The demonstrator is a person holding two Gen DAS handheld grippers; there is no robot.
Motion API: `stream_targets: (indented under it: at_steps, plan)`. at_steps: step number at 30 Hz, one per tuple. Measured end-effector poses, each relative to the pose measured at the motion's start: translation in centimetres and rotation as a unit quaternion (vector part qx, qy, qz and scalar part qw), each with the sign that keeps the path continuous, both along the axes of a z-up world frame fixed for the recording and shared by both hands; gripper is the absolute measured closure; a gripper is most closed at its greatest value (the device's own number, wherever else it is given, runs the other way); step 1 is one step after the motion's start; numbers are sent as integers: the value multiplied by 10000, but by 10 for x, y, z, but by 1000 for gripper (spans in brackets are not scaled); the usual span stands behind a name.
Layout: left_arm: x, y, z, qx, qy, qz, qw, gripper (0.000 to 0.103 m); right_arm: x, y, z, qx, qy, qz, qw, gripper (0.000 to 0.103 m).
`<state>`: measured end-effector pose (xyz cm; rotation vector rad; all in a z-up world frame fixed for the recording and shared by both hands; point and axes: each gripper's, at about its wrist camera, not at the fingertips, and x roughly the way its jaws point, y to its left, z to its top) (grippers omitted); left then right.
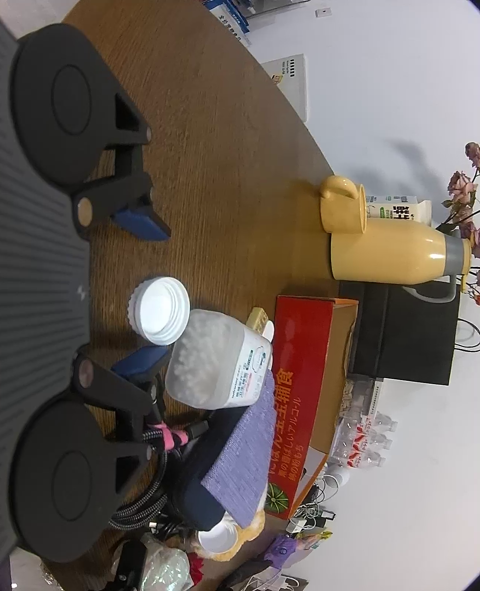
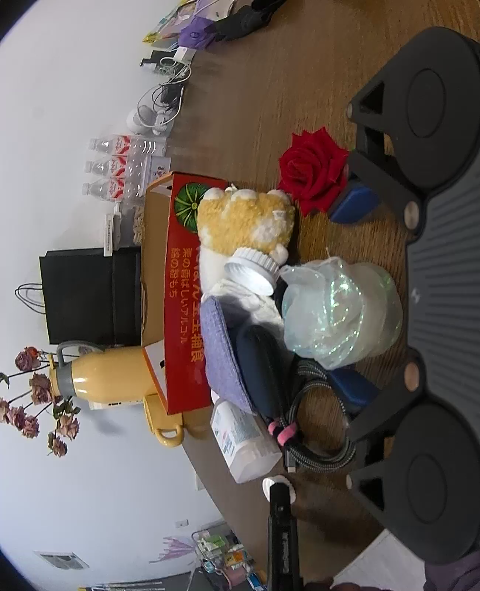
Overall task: Organize objects
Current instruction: 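Grasp the white bottle cap with the left tool while the right tool grasps the clear plastic bag, then carry the cap and bag into the cardboard box and open both tools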
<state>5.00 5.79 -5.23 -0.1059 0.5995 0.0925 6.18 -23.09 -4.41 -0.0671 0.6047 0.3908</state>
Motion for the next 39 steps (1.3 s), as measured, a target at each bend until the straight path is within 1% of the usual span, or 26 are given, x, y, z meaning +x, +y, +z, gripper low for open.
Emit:
stream_targets:
  at_steps: [1,2,3,4,5,7,10,16,21,24,29,32,35,39]
  plan:
    - [1,-1,0,41,-13,2,10000,41,0,1,0,-15,-15,19,10000,23]
    - [2,-1,0,84,-24,10,10000,46,0,1,0,-31,-30,28,10000,26]
    - [2,-2,0,113,-28,-9,9999,61,0,1,0,-35,-29,37,10000,29]
    - [3,-3,0,131,-32,-43,9999,62,1,1,0,-20,-17,55,10000,35]
    - [3,-3,0,137,-40,-62,9999,62,1,0,0,25,-1,91,10000,44]
    - [3,-4,1,106,-61,-115,9999,62,1,0,0,62,2,123,9999,56]
    - [0,-4,3,103,-119,-114,9998,62,0,-2,1,106,-49,149,9998,61]
    - [-5,-5,20,155,-370,-139,9991,62,-3,-5,7,147,-225,192,9995,63]
    - [0,-10,41,234,-693,-244,9970,62,-4,-7,24,154,-573,244,9979,63]
    - [9,-16,56,254,-894,-323,9952,62,4,-7,37,187,-791,225,9964,63]
    - [37,-29,81,318,-1131,-496,9918,62,24,-4,64,260,-1145,183,9929,63]
    - [59,-38,98,273,-1249,-611,9899,62,43,-1,80,302,-1309,171,9908,63]
    - [82,-47,113,240,-1337,-693,9883,62,66,5,92,341,-1316,139,9906,63]
    - [122,-62,128,216,-1203,-667,9903,62,101,17,102,359,-1243,102,9915,63]
